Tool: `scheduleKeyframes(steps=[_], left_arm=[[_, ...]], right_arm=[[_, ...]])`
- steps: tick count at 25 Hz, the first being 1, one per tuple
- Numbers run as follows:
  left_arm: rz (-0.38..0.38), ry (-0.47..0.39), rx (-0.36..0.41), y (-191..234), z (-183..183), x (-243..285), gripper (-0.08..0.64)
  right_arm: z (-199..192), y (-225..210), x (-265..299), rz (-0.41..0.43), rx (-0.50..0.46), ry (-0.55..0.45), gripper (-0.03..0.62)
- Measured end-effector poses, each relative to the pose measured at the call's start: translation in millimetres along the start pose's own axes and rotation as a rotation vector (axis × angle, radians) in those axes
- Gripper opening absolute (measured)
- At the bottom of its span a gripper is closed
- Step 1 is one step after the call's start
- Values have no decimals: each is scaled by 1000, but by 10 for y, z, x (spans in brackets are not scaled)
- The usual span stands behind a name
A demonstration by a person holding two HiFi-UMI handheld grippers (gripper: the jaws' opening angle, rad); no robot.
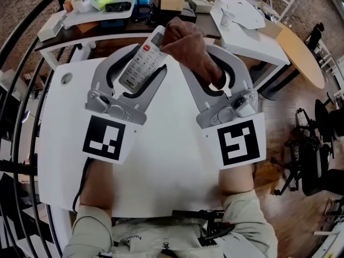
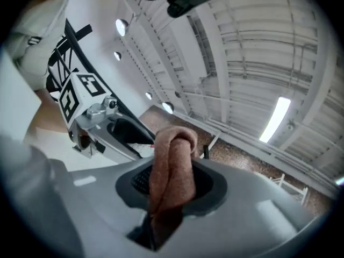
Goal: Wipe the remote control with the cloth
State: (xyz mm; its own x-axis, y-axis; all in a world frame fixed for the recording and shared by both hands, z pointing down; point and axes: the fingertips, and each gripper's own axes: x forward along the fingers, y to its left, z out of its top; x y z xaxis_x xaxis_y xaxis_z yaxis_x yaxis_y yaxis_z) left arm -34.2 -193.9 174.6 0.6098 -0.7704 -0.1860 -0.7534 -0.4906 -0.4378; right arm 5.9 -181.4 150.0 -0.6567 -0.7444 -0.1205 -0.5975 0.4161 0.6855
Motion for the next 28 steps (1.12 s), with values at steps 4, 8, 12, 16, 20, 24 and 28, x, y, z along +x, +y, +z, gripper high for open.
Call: scheduleKeyframes(steps=[4,8,12,16,20,24,28], left_arm=[[5,43,71,-32,-76,18,244],[20,77,126,-32,-155,42,244],[19,95,169,-74,-186,68,244],[8,99,198,-130,-206,82,244],[0,113,236,-172,-217,97,244],[-9,122,243,-253,-255,117,244],[-18,126,254,-312,-287,124,244]], right_arm=[[-104,385,35,156,-168,103,97],[-68,626,-2,267,-257,98,95],[-60,724,-60,344,-257,94,95],[-30,745,-131,402,-216,67,95],[26,393,-119,235,-166,49,97],[-7,-2,-87,5,-167,69,97],[-170,-51,-22,-35,-188,143,97]])
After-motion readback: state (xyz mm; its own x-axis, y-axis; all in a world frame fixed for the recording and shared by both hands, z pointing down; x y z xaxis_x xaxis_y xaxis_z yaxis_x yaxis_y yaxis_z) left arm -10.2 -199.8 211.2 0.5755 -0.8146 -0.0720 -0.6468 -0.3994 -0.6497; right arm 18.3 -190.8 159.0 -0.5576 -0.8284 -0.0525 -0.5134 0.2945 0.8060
